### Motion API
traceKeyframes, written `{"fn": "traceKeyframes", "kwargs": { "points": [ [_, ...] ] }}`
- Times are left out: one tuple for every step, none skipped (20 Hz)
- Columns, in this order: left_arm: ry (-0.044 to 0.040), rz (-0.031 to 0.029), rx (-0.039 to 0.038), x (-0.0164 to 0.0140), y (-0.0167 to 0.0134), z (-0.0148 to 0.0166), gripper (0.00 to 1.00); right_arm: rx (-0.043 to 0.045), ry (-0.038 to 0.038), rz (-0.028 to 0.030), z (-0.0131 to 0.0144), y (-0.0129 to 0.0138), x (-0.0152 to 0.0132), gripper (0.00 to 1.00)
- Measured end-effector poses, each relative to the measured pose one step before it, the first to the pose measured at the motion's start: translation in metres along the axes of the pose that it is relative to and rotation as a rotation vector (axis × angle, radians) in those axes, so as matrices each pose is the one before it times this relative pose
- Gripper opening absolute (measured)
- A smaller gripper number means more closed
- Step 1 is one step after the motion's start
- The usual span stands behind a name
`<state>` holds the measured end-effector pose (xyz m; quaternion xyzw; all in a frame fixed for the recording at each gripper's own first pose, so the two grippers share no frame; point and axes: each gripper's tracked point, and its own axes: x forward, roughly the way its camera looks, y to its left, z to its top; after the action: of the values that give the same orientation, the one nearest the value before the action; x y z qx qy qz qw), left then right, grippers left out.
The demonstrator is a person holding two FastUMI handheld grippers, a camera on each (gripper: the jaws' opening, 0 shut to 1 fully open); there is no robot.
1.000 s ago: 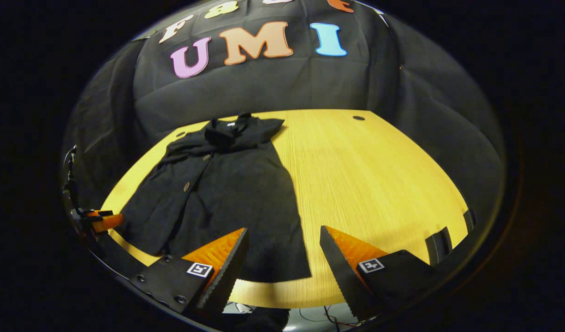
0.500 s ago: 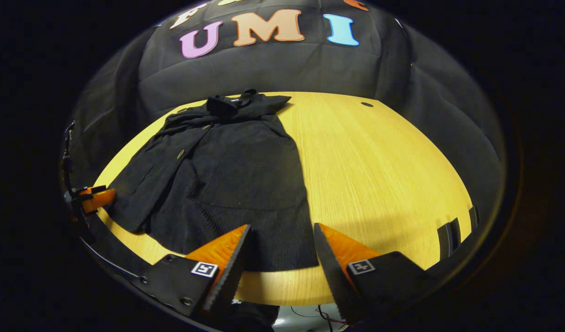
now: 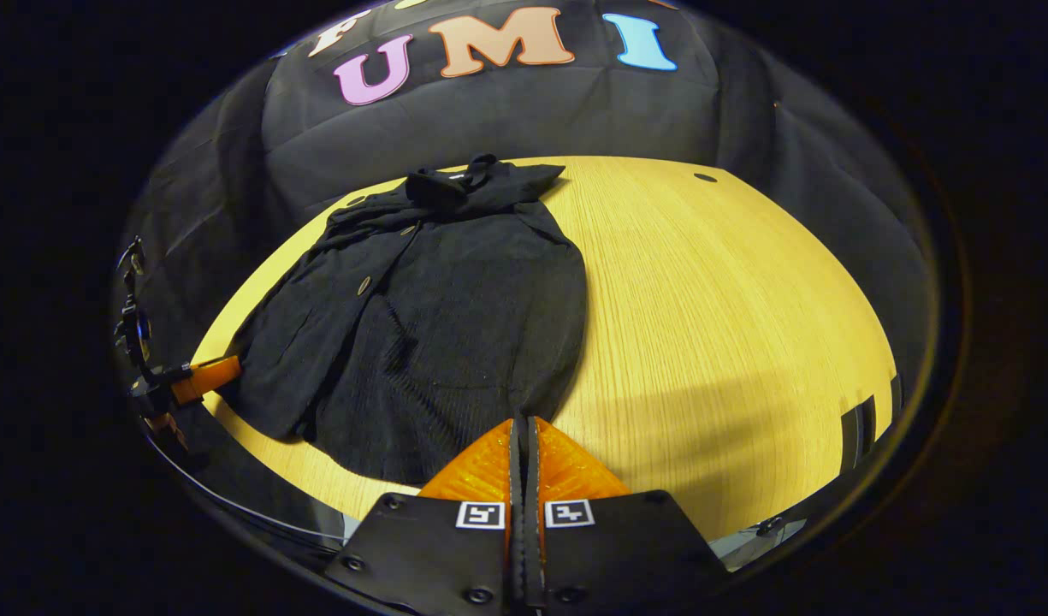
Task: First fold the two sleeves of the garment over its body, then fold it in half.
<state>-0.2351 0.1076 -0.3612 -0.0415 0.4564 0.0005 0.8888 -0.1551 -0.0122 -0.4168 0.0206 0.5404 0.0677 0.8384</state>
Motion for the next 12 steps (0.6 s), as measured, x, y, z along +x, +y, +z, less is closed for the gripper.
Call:
{"fn": "traceKeyframes", "kwargs": {
  "points": [
    [0.01343,-0.01428,-0.02897,-0.00103,-0.00018,-0.00018,0.0,-0.00582,-0.00061,0.00024,0.00019,-0.00001,0.00008,0.03],
    [0.01084,-0.01022,-0.02165,-0.00057,0.00069,0.0008,0.0,-0.00126,-0.00222,0.00837,0.00085,0.00145,-0.00132,0.04],
    [0.00922,-0.00477,-0.01412,-0.0017,0.00199,0.00021,0.0,0.01195,-0.01819,0.0101,0.00379,0.00321,-0.00343,0.03],
    [0.00824,0.003,0.00055,-0.00087,0.00163,-0.00074,0.0,0.02127,-0.03383,0.01092,0.00633,0.00215,-0.00611,0.03],
    [-0.00528,-0.00371,0.00291,-0.00215,0.00159,0.00247,0.0,0.02279,-0.03892,0.014,0.00927,0.00377,-0.00452,0.03],
    [-0.01763,-0.00542,-0.00168,-0.00453,-0.0011,0.00583,0.0,0.01493,-0.02174,0.01187,0.00876,0.00392,-0.00487,0.03],
    [-0.01095,-0.01321,-0.00583,-0.00392,-0.00178,0.00802,0.0,0.00691,-0.01831,0.00823,0.00784,0.00299,-0.00518,0.03],
    [-0.01949,-0.00981,-0.00142,-0.00462,-0.00293,0.00791,0.0,0.00561,-0.01599,0.01214,0.00789,0.00286,-0.00341,0.03],
    [-0.00969,-0.00952,0.00321,-0.00306,-0.00261,0.00922,0.0,0.00572,-0.02186,0.00625,0.0077,0.00052,-0.00394,0.03],
    [-0.01515,-0.00823,0.00208,-0.00314,-0.00177,0.0101,0.0,0.00859,-0.0206,0.00774,0.00874,0.00235,-0.00388,0.03],
    [-0.01903,-0.00609,0.00236,-0.00333,-0.00241,0.01291,0.0,0.00753,-0.02121,0.0055,0.01005,0.0033,-0.00324,0.03],
    [-0.02984,-0.01467,0.00151,-0.00174,-0.00463,0.01794,0.0,0.00662,-0.02408,0.01036,0.01327,0.00396,-0.00338,0.03]
  ]
}}
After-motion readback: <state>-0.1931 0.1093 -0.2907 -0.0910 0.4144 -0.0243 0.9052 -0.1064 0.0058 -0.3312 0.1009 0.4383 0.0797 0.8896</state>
